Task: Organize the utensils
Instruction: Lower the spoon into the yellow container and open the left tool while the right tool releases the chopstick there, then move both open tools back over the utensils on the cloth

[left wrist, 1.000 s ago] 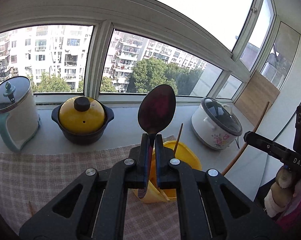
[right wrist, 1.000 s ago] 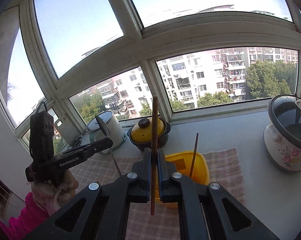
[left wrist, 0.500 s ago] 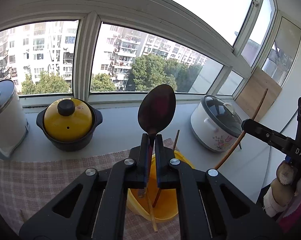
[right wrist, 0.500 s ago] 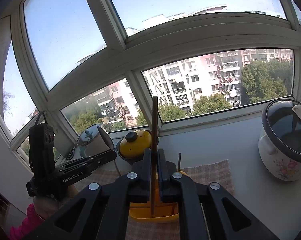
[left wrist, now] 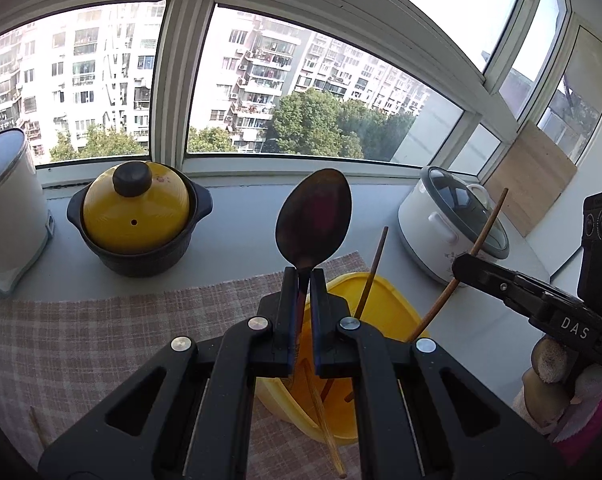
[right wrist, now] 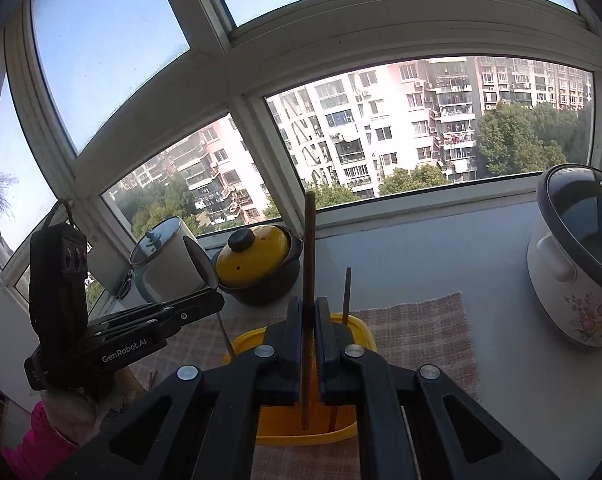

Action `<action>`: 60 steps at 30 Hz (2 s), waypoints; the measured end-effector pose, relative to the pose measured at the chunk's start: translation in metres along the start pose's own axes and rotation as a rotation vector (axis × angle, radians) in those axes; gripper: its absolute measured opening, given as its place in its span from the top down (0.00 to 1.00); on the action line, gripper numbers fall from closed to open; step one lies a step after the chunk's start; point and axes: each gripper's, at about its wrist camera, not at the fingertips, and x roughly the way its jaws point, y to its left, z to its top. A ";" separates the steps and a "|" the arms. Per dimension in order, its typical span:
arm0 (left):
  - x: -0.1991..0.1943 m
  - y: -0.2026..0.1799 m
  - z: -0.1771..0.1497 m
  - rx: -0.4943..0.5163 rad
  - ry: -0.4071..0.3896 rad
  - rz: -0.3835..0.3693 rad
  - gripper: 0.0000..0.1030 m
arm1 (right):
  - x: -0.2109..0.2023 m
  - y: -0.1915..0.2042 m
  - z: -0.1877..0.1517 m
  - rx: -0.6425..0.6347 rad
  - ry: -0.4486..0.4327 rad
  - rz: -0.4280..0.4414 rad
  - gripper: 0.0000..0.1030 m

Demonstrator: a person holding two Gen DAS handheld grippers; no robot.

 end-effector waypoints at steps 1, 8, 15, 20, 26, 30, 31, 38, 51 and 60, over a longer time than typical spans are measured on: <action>0.001 0.000 -0.001 -0.001 0.004 0.000 0.97 | 0.003 -0.001 -0.002 0.001 0.006 -0.001 0.97; 0.003 -0.005 -0.008 0.018 0.025 0.000 0.97 | 0.017 -0.005 -0.016 0.013 0.048 -0.005 0.97; -0.002 -0.010 -0.010 0.035 0.027 -0.009 0.96 | 0.014 -0.006 -0.024 0.022 0.051 -0.015 0.70; -0.009 -0.011 -0.013 0.038 0.022 -0.012 0.87 | 0.005 -0.006 -0.027 0.038 0.032 -0.031 0.48; -0.019 -0.007 -0.021 0.031 0.021 -0.010 0.87 | -0.007 -0.004 -0.034 0.051 0.015 -0.051 0.41; -0.030 0.000 -0.027 0.024 0.023 -0.010 0.87 | -0.013 0.000 -0.040 0.056 0.008 -0.063 0.40; -0.033 0.002 -0.028 0.023 0.023 -0.008 0.87 | -0.015 0.002 -0.042 0.057 0.006 -0.067 0.38; -0.058 0.022 -0.043 0.031 0.033 0.016 0.87 | -0.024 0.020 -0.057 0.055 -0.003 -0.082 0.31; -0.116 0.091 -0.080 0.033 0.046 0.160 0.69 | -0.036 0.073 -0.089 -0.025 -0.024 -0.062 0.01; -0.140 0.161 -0.105 -0.047 0.108 0.238 0.69 | -0.021 0.102 -0.109 -0.055 0.005 -0.059 0.00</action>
